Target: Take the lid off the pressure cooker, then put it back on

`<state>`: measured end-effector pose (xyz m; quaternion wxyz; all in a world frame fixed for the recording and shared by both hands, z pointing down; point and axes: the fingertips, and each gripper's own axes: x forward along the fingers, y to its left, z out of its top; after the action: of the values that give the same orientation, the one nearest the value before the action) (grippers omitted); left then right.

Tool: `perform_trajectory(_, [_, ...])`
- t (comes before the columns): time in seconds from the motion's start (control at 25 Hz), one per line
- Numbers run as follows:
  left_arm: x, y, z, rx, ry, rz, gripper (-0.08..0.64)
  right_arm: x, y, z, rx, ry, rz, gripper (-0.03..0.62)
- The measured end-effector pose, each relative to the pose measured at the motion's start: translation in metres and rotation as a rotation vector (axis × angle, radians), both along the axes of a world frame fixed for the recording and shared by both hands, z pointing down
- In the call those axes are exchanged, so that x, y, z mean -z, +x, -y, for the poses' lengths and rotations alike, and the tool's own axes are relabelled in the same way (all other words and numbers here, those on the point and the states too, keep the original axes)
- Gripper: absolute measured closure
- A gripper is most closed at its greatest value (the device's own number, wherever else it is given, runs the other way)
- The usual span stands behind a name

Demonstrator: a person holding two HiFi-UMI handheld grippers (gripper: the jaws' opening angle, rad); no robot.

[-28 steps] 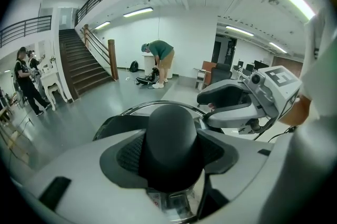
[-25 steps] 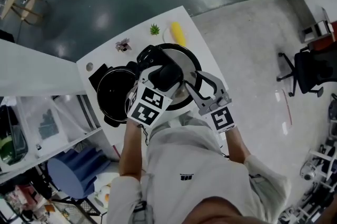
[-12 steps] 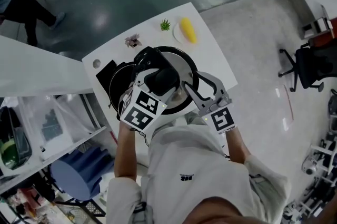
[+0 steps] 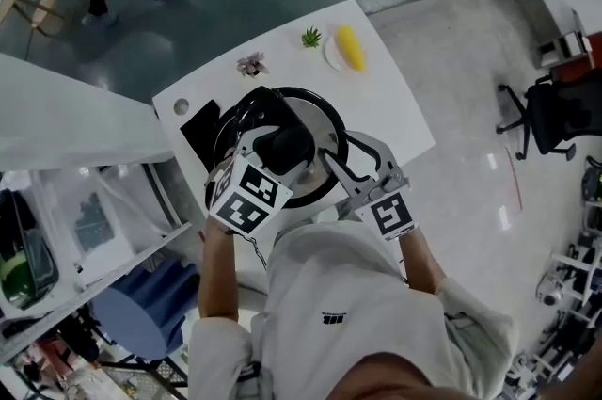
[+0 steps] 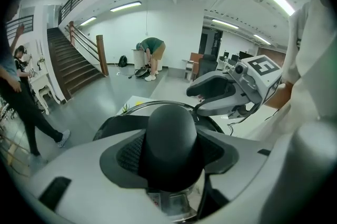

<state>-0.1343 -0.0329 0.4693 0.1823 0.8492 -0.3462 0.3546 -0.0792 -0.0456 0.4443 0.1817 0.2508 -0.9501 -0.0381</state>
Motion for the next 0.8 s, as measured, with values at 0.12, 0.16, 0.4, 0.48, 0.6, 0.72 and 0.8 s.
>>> perform_trajectory(0.12, [-0.006,-0.014,-0.006,-0.014,-0.011,0.004,0.273,-0.007,-0.014,-0.005,0.007,-0.009,-0.014,0.428])
perform_trajectory(0.16, [-0.008,-0.019,-0.008,-0.018,-0.014,0.005,0.273,-0.008,-0.019,-0.007,0.009,-0.011,-0.016,0.428])
perform_trajectory(0.4, [-0.019,-0.036,-0.019,-0.061,-0.026,0.014,0.272,-0.015,-0.040,-0.015,0.016,-0.027,-0.018,0.430])
perform_trajectory(0.48, [-0.022,-0.040,-0.022,-0.080,-0.032,0.015,0.272,-0.017,-0.044,-0.017,0.019,-0.031,-0.023,0.430])
perform_trajectory(0.6, [-0.026,-0.045,-0.025,-0.101,-0.039,0.019,0.272,-0.021,-0.049,-0.018,0.019,-0.041,-0.033,0.430])
perform_trajectory(0.72, [-0.032,-0.051,-0.027,-0.109,-0.050,0.028,0.272,-0.023,-0.054,-0.018,0.021,-0.047,-0.036,0.430])
perform_trajectory(0.8, [-0.037,-0.054,-0.028,-0.106,-0.059,0.032,0.272,-0.025,-0.057,-0.019,0.026,-0.049,-0.045,0.430])
